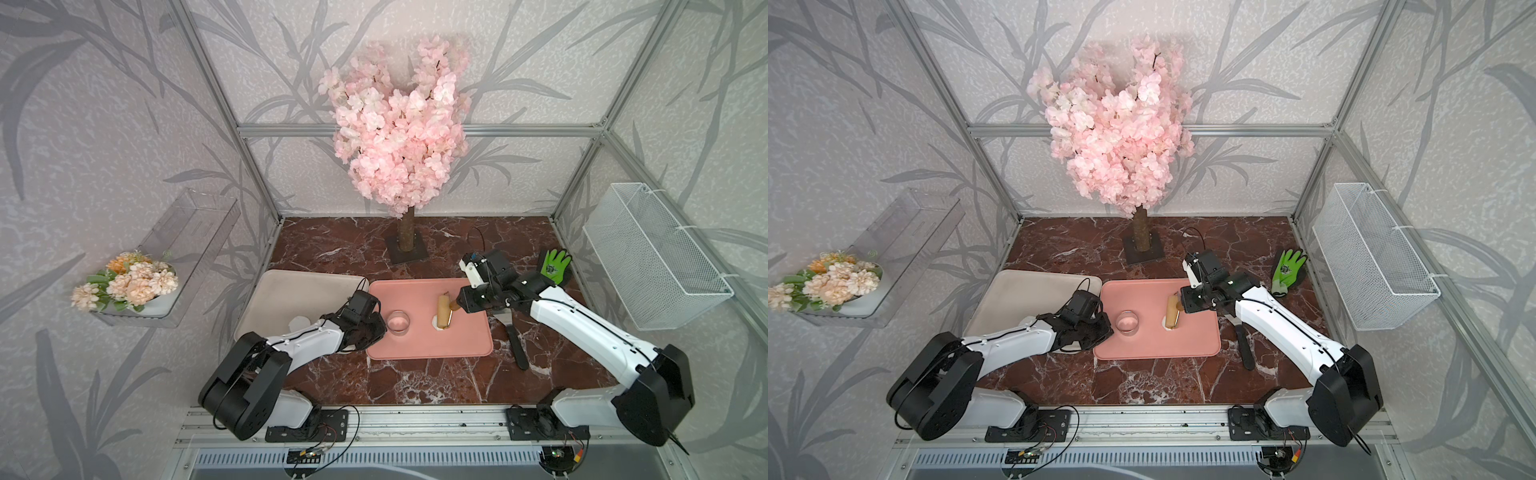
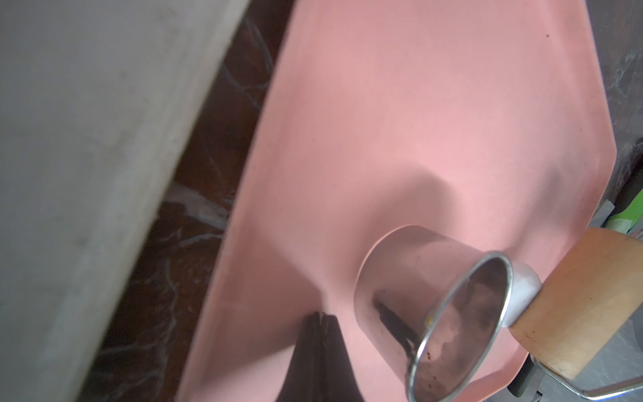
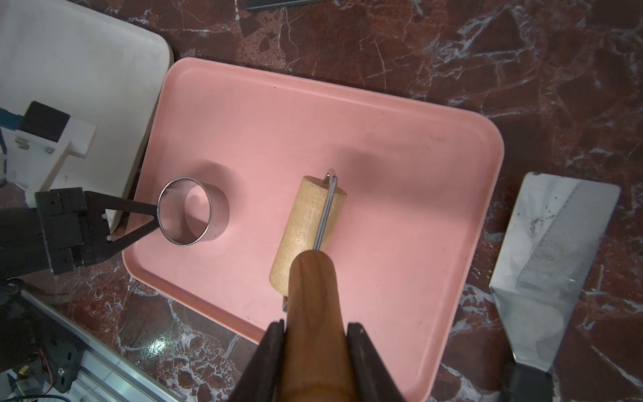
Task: Roll out the dumpling wrappers from the dough
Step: Flatten out the dough on the work surface.
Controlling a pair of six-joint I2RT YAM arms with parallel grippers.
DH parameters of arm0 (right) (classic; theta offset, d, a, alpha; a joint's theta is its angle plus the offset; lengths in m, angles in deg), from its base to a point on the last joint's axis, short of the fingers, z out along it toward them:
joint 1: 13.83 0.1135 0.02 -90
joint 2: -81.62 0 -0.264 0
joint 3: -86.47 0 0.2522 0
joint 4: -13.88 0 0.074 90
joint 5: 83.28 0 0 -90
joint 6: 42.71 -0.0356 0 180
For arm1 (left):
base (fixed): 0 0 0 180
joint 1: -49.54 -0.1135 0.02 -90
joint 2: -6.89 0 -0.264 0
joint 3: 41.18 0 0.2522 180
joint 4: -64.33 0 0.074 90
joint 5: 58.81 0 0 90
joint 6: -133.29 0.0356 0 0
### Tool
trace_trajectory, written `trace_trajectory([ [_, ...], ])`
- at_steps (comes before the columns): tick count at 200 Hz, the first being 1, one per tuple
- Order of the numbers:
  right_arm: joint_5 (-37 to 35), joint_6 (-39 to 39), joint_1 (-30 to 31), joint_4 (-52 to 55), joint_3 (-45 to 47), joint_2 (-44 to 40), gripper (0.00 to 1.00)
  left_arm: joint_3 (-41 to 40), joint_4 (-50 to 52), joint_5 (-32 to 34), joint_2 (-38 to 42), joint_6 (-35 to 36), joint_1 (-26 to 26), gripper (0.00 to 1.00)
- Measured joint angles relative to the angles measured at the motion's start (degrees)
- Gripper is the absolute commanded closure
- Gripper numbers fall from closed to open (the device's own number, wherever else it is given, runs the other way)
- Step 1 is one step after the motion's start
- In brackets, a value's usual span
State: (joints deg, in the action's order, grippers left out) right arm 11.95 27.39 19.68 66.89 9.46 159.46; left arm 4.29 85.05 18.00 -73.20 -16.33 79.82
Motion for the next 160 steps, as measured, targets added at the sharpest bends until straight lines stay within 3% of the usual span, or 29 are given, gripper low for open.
trace_trajectory([
  [160, 2.7, -2.2, 2.5, -4.4, -1.5, 7.0, 1.00, 0.0, -1.3, -0.9, -0.6, 0.0, 0.0, 1.00],
])
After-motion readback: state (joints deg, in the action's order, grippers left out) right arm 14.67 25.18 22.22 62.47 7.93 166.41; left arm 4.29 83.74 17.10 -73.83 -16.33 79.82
